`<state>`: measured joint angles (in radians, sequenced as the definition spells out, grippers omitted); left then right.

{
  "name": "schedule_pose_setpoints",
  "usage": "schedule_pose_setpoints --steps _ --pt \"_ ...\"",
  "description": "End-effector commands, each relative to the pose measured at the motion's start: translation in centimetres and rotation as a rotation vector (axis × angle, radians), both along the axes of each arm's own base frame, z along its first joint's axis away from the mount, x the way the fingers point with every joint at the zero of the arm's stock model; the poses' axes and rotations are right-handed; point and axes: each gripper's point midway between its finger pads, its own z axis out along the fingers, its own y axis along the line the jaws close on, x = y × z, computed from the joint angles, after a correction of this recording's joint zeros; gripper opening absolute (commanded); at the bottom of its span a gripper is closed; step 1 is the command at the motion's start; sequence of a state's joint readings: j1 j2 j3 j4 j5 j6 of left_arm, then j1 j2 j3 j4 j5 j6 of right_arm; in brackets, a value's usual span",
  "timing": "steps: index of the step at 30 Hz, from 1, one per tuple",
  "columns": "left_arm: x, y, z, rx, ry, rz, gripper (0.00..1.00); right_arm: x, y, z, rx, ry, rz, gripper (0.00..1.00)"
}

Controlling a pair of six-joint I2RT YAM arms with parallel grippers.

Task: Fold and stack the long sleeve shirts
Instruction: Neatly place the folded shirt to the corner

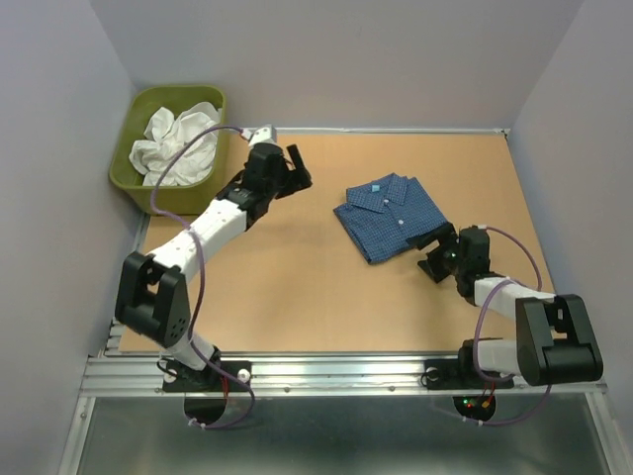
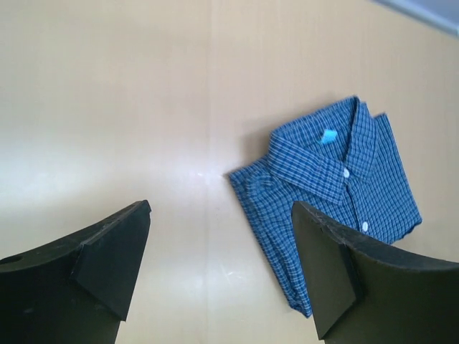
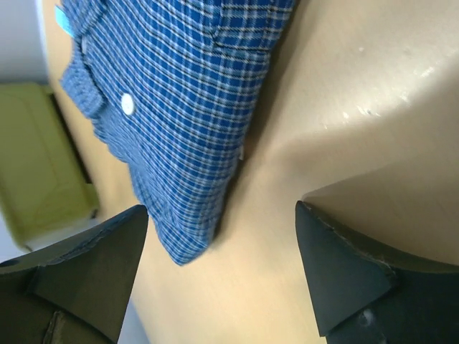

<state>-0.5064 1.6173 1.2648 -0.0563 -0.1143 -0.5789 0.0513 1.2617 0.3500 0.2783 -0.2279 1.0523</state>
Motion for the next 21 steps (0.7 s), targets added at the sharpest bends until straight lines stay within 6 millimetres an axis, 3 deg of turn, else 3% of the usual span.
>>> schedule_pose_setpoints --steps 1,3,9,13,15,16,19,21 --pt "-1.3 6.3 2.0 0.084 -0.074 0.07 0.91 2.3 -0.2 1.5 0.109 -0.128 -0.104 0.88" --pt "-2.3 9.5 2.3 0.137 -0.099 0.119 0.91 2.7 0.0 1.0 0.12 -0.126 -0.124 0.88" --pt "-4.3 15.7 1.7 0.253 -0.132 0.268 0.91 4.1 0.1 -0.3 0.116 -0.11 -0.181 0.83" --pt "-4.3 16.1 2.0 0.252 -0.152 0.28 0.91 5.5 0.6 -1.1 0.139 -0.095 -0.203 0.67" --pt "-4.2 16.2 2.2 0.256 -0.154 0.281 0.91 6.2 0.3 -1.5 0.146 -0.097 -0.243 0.47" --pt "-4.2 16.3 2.4 0.256 -0.157 0.283 0.91 6.4 0.1 -1.7 0.144 -0.097 -0.254 0.3" --pt "-4.4 16.7 2.6 0.253 -0.165 0.298 0.91 7.8 -0.8 -1.3 0.129 -0.124 -0.313 0.01" --pt "-4.5 16.9 2.7 0.253 -0.167 0.302 0.91 8.7 -1.7 -1.0 0.125 -0.139 -0.353 0.01"
